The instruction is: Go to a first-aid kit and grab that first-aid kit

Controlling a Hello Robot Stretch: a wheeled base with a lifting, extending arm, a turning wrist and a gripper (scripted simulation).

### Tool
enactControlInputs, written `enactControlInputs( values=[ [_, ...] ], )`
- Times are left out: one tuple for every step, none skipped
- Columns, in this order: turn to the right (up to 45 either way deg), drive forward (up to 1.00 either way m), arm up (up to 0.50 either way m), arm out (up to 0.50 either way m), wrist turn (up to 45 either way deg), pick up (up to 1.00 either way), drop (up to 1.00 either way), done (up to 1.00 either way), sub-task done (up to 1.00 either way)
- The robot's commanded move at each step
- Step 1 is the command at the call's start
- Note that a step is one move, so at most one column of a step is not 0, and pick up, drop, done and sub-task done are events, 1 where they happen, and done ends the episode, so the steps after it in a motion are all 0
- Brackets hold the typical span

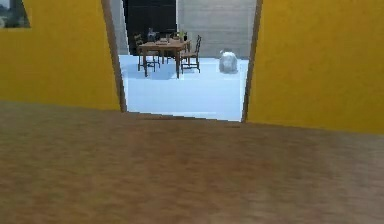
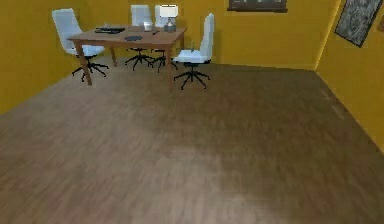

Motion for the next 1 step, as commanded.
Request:
enactControlInputs(
  values=[
    [-3.0,0.00,0.00,0.00,0.0,0.00,0.00,0.00,0.00]
  ],
)
